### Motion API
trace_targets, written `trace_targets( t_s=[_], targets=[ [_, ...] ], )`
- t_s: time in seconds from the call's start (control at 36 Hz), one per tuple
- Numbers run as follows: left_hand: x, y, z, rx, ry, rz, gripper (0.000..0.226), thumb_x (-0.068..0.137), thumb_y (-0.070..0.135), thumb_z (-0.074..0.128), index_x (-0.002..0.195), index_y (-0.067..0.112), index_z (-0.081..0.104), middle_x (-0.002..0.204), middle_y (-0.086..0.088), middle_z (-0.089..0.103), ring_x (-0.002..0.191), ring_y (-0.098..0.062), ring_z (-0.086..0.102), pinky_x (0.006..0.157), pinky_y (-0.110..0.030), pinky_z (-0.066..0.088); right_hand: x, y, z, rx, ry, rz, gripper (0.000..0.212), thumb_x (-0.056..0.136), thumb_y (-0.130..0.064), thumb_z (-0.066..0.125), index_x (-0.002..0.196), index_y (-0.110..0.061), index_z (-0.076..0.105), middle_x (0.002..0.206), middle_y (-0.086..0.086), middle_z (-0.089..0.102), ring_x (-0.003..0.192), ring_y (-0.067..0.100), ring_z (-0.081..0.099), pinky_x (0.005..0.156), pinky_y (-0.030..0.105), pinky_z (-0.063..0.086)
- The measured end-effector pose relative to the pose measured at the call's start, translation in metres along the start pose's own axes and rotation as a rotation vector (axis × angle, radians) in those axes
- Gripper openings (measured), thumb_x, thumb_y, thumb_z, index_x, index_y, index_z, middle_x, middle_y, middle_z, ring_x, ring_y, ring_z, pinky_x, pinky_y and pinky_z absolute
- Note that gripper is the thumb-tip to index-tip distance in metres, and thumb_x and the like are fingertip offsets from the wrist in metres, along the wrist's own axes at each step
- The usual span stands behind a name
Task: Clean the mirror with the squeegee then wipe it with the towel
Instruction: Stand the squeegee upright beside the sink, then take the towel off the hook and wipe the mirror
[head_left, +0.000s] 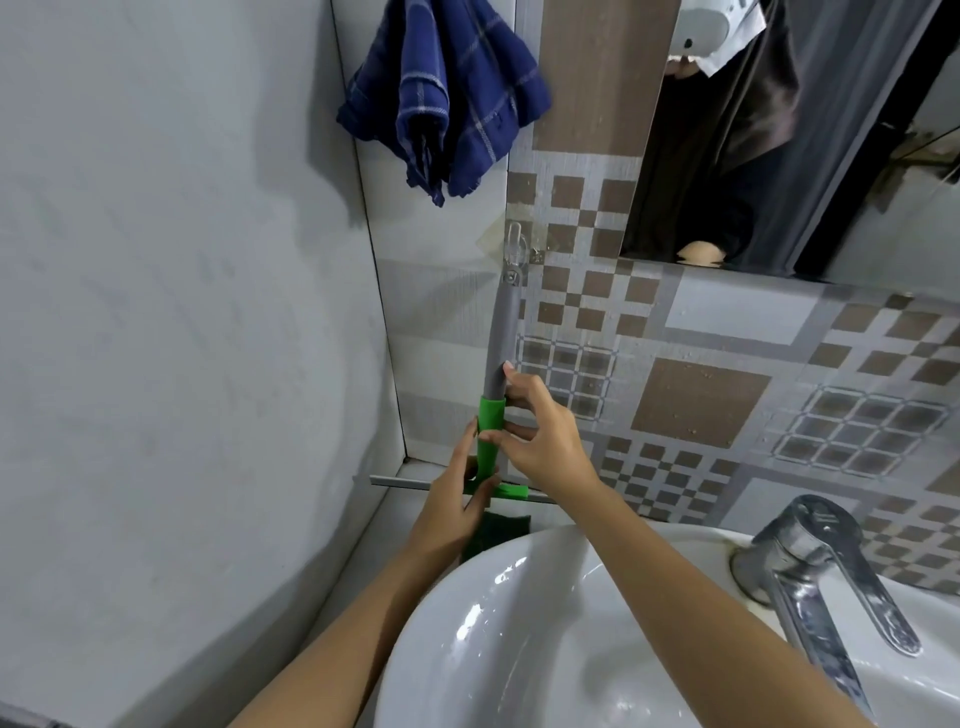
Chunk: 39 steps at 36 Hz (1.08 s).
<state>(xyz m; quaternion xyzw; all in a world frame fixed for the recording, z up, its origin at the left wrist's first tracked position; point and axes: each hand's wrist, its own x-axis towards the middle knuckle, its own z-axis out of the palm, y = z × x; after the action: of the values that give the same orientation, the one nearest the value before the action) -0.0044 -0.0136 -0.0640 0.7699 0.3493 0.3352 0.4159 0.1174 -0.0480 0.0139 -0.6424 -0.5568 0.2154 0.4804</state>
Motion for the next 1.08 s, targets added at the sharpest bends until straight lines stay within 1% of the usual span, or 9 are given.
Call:
trace_targets(
  t_s=[0.14, 0.31, 0.44, 0.53, 0.69, 0.83, 0.92, 1.0, 1.08],
  targets=[
    [0.013, -0.003, 0.000, -0.004, -0.004, 0.009, 0.065, 0.093, 0.027, 0.053, 0.127, 0.061, 0.009, 0.133, -0.005, 0.053, 0.108, -0.007, 0.055, 0.094, -0.040, 0.050, 0.008, 0.005, -0.001, -0.011, -0.022, 0.006, 0.069, 0.076, -0.002, 0.070, 0.134, -0.016, 0.036, 0.127, 0.009, 0.054, 0.119, 0.022, 0.053, 0.094, 0.044, 0.051],
    [0.021, -0.007, 0.000, 0.024, -0.004, 0.001, 0.067, 0.093, 0.032, 0.050, 0.136, 0.052, 0.003, 0.133, -0.002, 0.053, 0.113, -0.013, 0.055, 0.096, -0.041, 0.049, 0.012, 0.008, 0.003, -0.059, -0.021, -0.009, 0.072, 0.080, -0.002, 0.067, 0.139, -0.017, 0.030, 0.135, 0.010, 0.050, 0.123, 0.021, 0.051, 0.098, 0.028, 0.043],
    [0.024, -0.004, -0.009, 0.040, 0.008, 0.047, 0.057, 0.096, 0.019, 0.046, 0.133, 0.052, 0.017, 0.132, 0.004, 0.051, 0.117, -0.006, 0.051, 0.098, -0.023, 0.043, 0.005, 0.005, -0.001, -0.132, 0.044, -0.092, 0.060, 0.083, -0.007, 0.065, 0.136, -0.015, 0.036, 0.129, 0.008, 0.055, 0.116, 0.012, 0.052, 0.099, 0.034, 0.047],
    [0.028, 0.008, -0.026, 0.026, 0.115, 0.091, 0.046, 0.096, 0.017, 0.045, 0.134, 0.039, 0.031, 0.135, 0.001, 0.048, 0.120, -0.002, 0.045, 0.096, -0.009, 0.037, 0.002, -0.003, -0.009, -0.168, 0.142, -0.145, 0.048, 0.085, -0.012, 0.064, 0.129, -0.011, 0.046, 0.122, 0.006, 0.057, 0.111, 0.016, 0.056, 0.097, 0.039, 0.050],
    [0.059, 0.090, -0.089, -0.061, 0.484, 0.332, 0.027, 0.098, 0.014, 0.043, 0.123, 0.012, 0.051, 0.116, 0.000, 0.051, 0.106, 0.010, 0.049, 0.091, -0.005, 0.037, 0.021, -0.069, -0.026, -0.122, 0.336, -0.286, 0.034, 0.089, -0.019, 0.058, 0.121, -0.010, 0.052, 0.112, -0.002, 0.054, 0.099, 0.012, 0.055, 0.090, 0.033, 0.052],
    [0.106, 0.173, -0.151, -0.126, 0.656, 0.536, 0.027, 0.098, 0.015, 0.040, 0.122, 0.011, 0.052, 0.119, -0.005, 0.052, 0.107, 0.002, 0.050, 0.093, -0.012, 0.039, 0.059, -0.145, -0.048, -0.067, 0.465, -0.446, 0.026, 0.090, -0.020, 0.056, 0.114, -0.011, 0.056, 0.102, -0.003, 0.054, 0.094, 0.016, 0.058, 0.085, 0.034, 0.053],
    [0.132, 0.215, -0.179, -0.107, 0.613, 0.569, 0.030, 0.098, 0.020, 0.041, 0.128, 0.015, 0.047, 0.127, -0.002, 0.049, 0.111, -0.001, 0.049, 0.095, -0.013, 0.037, 0.083, -0.181, -0.060, -0.056, 0.515, -0.490, 0.027, 0.091, -0.020, 0.055, 0.116, -0.011, 0.055, 0.106, -0.006, 0.049, 0.094, 0.009, 0.055, 0.081, 0.018, 0.049],
    [0.160, 0.237, -0.197, 0.043, 0.476, 0.535, 0.036, 0.098, 0.027, 0.041, 0.134, 0.021, 0.042, 0.137, 0.000, 0.045, 0.124, -0.009, 0.043, 0.105, -0.026, 0.035, 0.104, -0.198, -0.071, -0.109, 0.523, -0.448, 0.025, 0.091, -0.020, 0.052, 0.115, -0.012, 0.055, 0.105, -0.005, 0.046, 0.085, 0.001, 0.047, 0.072, 0.004, 0.040],
    [0.177, 0.242, -0.204, 0.134, 0.333, 0.530, 0.039, 0.097, 0.029, 0.044, 0.135, 0.024, 0.040, 0.137, 0.001, 0.044, 0.125, -0.012, 0.043, 0.107, -0.036, 0.037, 0.121, -0.200, -0.077, -0.197, 0.504, -0.375, 0.029, 0.090, -0.021, 0.053, 0.117, -0.012, 0.053, 0.104, -0.002, 0.043, 0.093, 0.013, 0.047, 0.078, 0.018, 0.036]
  ],
)
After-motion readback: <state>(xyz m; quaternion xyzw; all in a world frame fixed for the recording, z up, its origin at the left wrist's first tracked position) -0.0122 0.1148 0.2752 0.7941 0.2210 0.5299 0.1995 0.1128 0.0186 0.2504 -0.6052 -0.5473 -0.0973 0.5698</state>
